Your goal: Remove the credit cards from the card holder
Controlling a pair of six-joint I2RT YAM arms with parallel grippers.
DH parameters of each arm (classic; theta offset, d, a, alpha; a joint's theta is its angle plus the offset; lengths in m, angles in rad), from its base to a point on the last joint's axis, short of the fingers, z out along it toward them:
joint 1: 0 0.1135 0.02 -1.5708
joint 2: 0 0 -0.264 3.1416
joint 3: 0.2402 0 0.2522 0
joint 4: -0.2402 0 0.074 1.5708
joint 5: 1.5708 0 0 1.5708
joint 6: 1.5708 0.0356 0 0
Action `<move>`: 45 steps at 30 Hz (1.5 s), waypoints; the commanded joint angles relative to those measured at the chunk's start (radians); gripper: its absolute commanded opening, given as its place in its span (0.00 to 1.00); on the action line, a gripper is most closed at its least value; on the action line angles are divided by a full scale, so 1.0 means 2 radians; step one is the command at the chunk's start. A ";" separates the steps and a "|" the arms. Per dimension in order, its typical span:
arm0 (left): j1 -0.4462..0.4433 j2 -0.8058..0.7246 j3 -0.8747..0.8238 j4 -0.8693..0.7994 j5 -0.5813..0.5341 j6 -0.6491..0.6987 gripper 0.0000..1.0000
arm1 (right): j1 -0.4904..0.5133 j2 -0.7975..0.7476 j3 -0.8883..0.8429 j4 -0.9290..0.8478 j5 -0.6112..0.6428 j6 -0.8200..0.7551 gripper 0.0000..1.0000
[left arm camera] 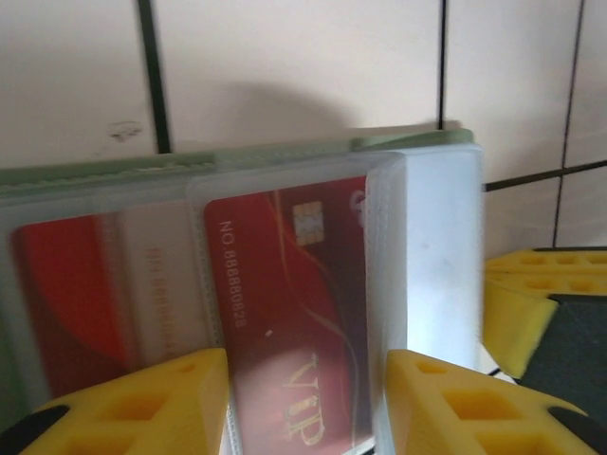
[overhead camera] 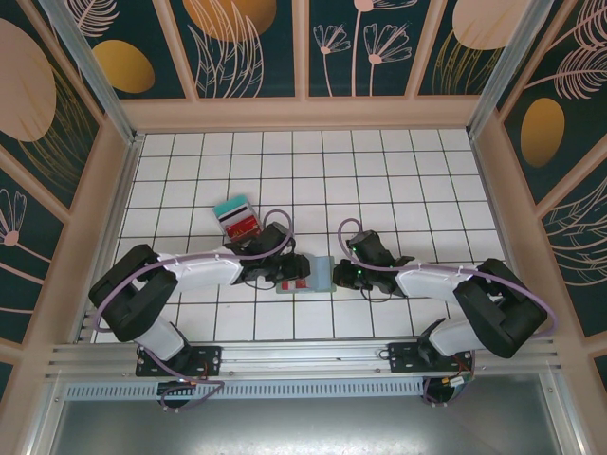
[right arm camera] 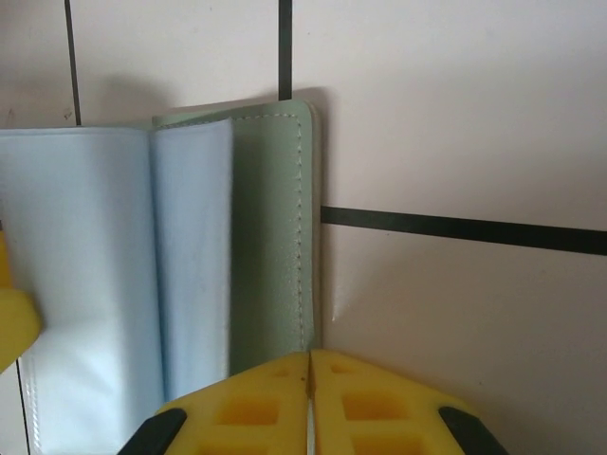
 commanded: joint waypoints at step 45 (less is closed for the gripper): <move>0.058 -0.045 -0.049 -0.022 0.013 0.086 0.09 | 0.038 0.085 0.113 0.049 -0.081 0.054 0.15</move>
